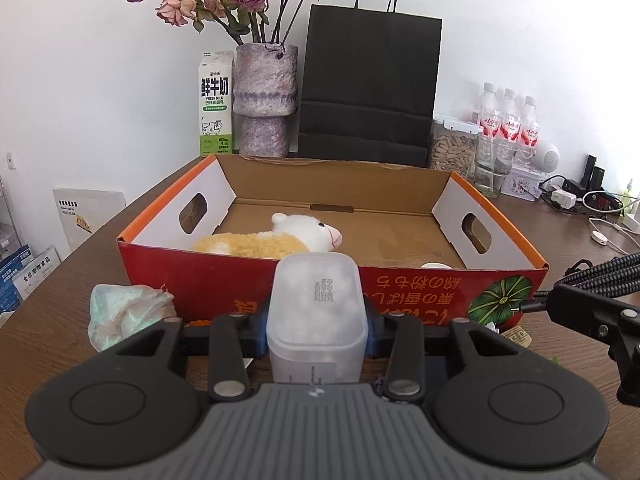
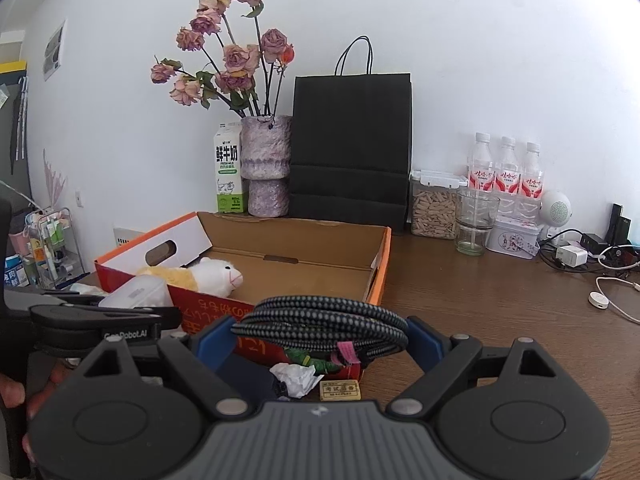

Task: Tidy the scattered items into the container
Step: 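Carry the container and cable into the cardboard box and open both grippers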

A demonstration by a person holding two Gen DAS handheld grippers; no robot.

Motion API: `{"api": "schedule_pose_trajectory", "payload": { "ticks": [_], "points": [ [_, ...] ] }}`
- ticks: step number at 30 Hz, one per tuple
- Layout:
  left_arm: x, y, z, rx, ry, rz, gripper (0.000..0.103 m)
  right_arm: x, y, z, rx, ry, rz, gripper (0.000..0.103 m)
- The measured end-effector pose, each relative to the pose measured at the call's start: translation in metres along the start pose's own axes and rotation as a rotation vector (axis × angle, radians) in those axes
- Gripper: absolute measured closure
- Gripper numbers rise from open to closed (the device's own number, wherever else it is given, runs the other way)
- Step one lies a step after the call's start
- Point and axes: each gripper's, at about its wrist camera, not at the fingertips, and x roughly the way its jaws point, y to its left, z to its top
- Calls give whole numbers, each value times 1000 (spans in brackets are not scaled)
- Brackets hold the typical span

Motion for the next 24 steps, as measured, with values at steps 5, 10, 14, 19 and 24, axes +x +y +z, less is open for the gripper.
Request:
{"api": "schedule_pose_trajectory", "payload": {
  "ticks": [5,10,14,19,24],
  "points": [
    [-22,9,11,-5,-62,-50,62,-8,12,13,-21,-39,-10,14],
    [-38,18,40,-8,-169,-88,62,-5,24,39,-23,-100,-9,14],
    [-37,24,70,-15,-244,-86,62,9,33,64,-13,-151,-2,14],
    [-16,38,105,-70,-271,-82,62,38,42,99,-4,-206,-7,14],
    [30,58,137,-131,-225,-57,62,79,44,125,2,-203,9,14]
  ]
}}
